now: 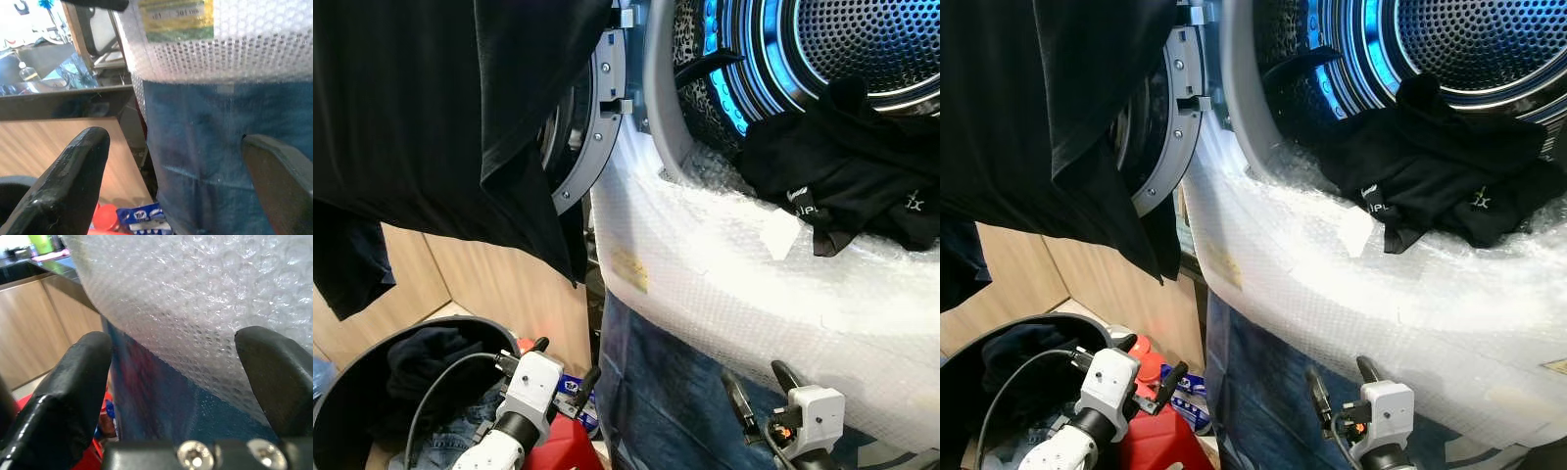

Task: Clothes washing

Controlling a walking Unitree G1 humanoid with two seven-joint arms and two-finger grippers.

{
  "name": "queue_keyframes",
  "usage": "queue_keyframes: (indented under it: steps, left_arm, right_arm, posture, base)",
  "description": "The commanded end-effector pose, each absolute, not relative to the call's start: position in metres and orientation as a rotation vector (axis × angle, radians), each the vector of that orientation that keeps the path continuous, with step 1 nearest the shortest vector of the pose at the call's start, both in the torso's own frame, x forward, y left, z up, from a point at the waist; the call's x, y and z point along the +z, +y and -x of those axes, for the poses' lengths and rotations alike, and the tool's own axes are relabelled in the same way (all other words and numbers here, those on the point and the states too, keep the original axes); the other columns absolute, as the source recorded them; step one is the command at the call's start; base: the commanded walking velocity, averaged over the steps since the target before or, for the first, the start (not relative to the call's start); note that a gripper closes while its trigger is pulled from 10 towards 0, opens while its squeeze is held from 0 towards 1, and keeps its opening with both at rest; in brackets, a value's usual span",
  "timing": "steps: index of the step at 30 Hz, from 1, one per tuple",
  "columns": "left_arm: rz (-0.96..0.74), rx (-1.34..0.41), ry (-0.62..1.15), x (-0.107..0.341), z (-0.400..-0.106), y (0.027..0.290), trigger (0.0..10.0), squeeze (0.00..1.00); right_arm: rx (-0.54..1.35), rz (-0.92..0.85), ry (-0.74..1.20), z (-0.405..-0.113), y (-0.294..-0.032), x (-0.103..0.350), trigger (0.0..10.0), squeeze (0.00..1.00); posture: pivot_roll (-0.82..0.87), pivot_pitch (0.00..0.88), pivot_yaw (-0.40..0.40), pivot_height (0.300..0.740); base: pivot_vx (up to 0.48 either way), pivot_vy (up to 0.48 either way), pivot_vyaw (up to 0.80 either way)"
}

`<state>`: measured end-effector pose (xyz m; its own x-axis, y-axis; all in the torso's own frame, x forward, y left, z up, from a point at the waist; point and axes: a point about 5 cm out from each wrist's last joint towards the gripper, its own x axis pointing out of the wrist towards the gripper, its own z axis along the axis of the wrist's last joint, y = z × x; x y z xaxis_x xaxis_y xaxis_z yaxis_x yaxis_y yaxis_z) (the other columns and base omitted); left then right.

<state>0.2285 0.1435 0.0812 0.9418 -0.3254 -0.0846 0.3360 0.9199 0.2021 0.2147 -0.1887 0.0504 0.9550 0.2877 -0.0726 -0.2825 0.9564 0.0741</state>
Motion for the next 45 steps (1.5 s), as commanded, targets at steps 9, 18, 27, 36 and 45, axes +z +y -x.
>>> queue_keyframes:
  steps: [9, 18, 27, 36, 45]
  left_arm:
    - [-0.096, -0.016, 0.087, 0.084, -0.23, 0.185, 10.0, 0.0]
    - [0.075, 0.263, 0.102, 0.087, -0.236, 0.22, 10.0, 0.0]
    - [0.146, 0.403, 0.124, 0.086, -0.234, 0.244, 10.0, 0.05]
    - [0.103, 0.563, 0.163, 0.09, -0.226, 0.294, 10.0, 0.0]
    - [0.069, 0.527, 0.189, 0.096, -0.239, 0.319, 10.0, 0.0]
  right_arm:
    - [0.438, -0.056, 0.116, -0.216, -0.201, 0.062, 10.0, 0.0]
    - [0.436, -0.009, 0.086, -0.232, -0.223, 0.082, 10.0, 0.0]
    - [0.42, 0.007, 0.093, -0.229, -0.234, 0.089, 10.0, 0.0]
    - [0.422, 0.025, 0.122, -0.212, -0.241, 0.096, 10.0, 0.0]
    - [0.425, 0.037, 0.138, -0.202, -0.243, 0.106, 10.0, 0.0]
  posture:
    - [0.02, 0.0, -0.009, 0.74]
    - [0.02, 0.0, -0.02, 0.74]
    - [0.01, 0.01, -0.028, 0.74]
    - [-0.02, 0.099, -0.045, 0.74]
    - [-0.04, 0.146, -0.059, 0.74]
  base:
    - [0.0, 0.0, 0.0]
    - [0.0, 0.0, 0.0]
    - [0.0, 0.0, 0.0]
    - [0.0, 0.0, 0.0]
    - [0.0, 0.0, 0.0]
